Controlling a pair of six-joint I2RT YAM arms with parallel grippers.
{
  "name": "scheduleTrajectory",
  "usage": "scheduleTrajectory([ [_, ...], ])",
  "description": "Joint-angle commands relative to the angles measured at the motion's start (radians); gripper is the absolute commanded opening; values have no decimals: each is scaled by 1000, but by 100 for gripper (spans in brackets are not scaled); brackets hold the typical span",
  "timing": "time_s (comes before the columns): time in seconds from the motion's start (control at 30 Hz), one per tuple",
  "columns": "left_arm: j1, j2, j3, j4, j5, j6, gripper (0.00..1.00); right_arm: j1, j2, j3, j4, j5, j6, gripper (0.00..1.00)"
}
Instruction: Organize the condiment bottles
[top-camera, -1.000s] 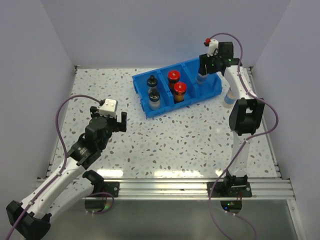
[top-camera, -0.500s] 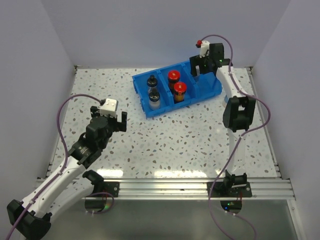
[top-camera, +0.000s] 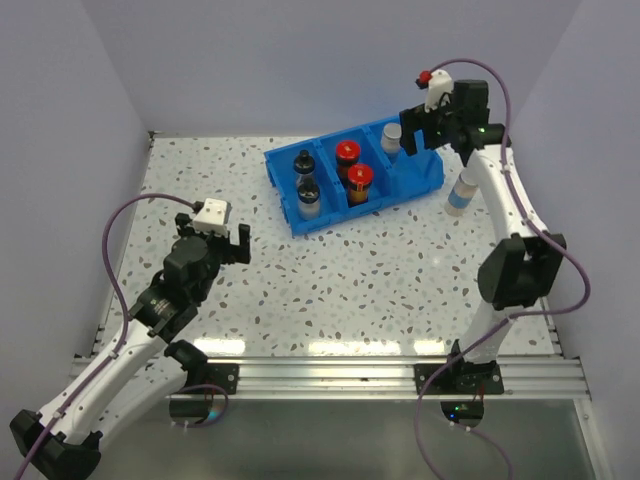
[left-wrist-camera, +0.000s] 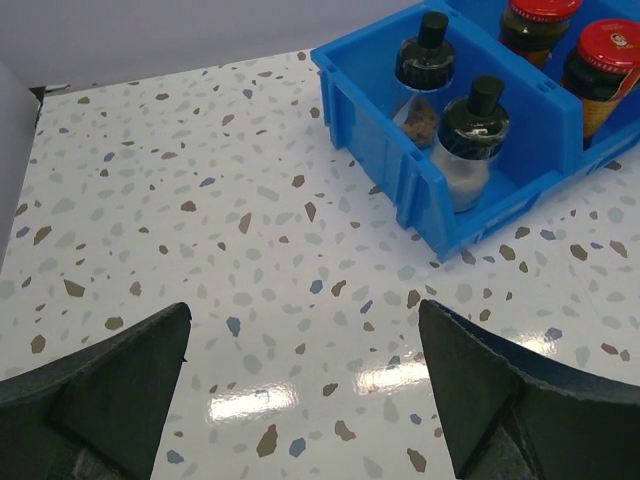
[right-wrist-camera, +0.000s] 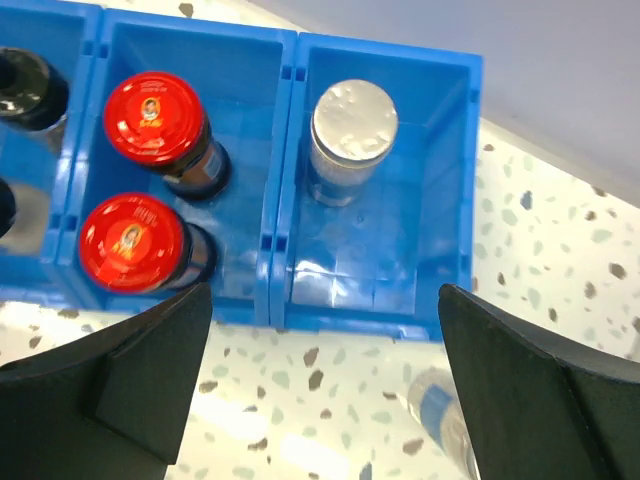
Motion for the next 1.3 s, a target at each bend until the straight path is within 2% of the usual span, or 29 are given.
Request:
scheduleTrajectory([
  [0.0, 8, -17, -4, 22, 16, 9, 100, -43, -198, -162, 20, -41, -3, 98],
  [0.2, 10, -18, -3, 24, 36, 8, 100, -102, -384, -422, 66, -1, 25, 98],
  [0.33, 8, -17, -4, 25, 42, 8, 100, -178, -477, -522, 82, 33, 54, 97],
  [0.6, 7, -20, -4, 24, 56, 5, 100, -255, -493, -681, 131, 126, 127, 96],
  [1.0, 7, -21, -6, 21, 48, 5, 100, -292, -223, -522, 171, 169, 219, 95],
  [1.13, 8, -18, -4, 21, 47, 5, 100, -293, -177, -499, 243, 168, 239, 94],
  [1.27, 8, -14, -3, 21, 47, 8, 100, -293, -117, -447, 243, 160, 270, 91],
])
